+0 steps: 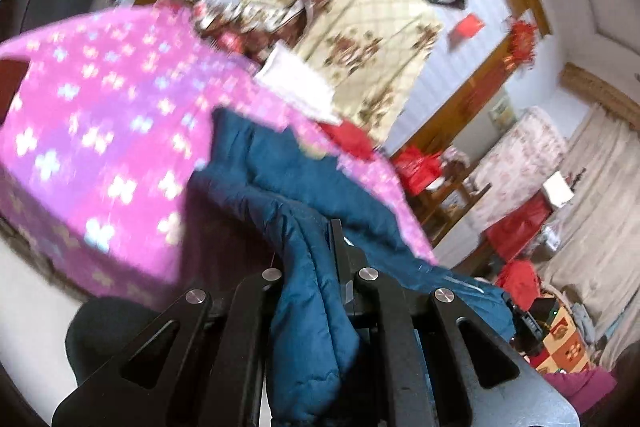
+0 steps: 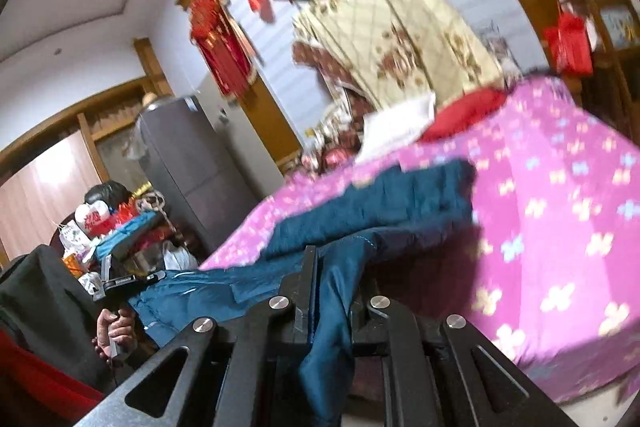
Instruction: Fold large clothes
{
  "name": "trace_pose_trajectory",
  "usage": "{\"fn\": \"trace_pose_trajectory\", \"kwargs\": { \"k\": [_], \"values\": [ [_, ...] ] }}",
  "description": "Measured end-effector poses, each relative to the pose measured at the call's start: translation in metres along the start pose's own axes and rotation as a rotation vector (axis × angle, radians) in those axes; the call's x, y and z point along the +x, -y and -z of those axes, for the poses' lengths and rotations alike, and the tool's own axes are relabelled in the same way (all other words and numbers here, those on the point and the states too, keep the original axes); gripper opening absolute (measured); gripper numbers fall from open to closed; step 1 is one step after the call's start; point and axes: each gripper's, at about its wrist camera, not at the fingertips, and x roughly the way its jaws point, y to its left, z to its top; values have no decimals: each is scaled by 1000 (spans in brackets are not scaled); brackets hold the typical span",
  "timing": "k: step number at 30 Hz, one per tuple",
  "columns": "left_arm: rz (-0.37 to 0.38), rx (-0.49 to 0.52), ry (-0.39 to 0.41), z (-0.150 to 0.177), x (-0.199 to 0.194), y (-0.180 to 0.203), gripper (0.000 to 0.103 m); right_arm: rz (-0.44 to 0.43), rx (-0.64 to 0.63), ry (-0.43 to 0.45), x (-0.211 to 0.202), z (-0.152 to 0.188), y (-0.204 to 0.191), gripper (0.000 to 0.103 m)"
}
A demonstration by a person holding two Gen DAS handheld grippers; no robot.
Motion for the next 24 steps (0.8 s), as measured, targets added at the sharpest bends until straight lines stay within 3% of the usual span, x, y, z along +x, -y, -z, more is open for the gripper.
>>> {"fn": "trace_pose_trajectory", "kwargs": {
  "k": [6, 12, 19, 24],
  "values": [
    [58, 55, 72, -27, -9, 21, 7, -37, -31, 89, -15, -23, -14, 8],
    [-54, 63, 58, -62, 55, 15, 7, -13, 24, 94, 23, -35, 14, 8],
    [-187, 188, 95, -100, 145, 17, 7, 70, 56, 138, 92, -70, 53, 8],
    [-263, 135, 43, -119, 216, -12, 7, 154, 83, 109, 164, -90, 92, 8]
  ]
}}
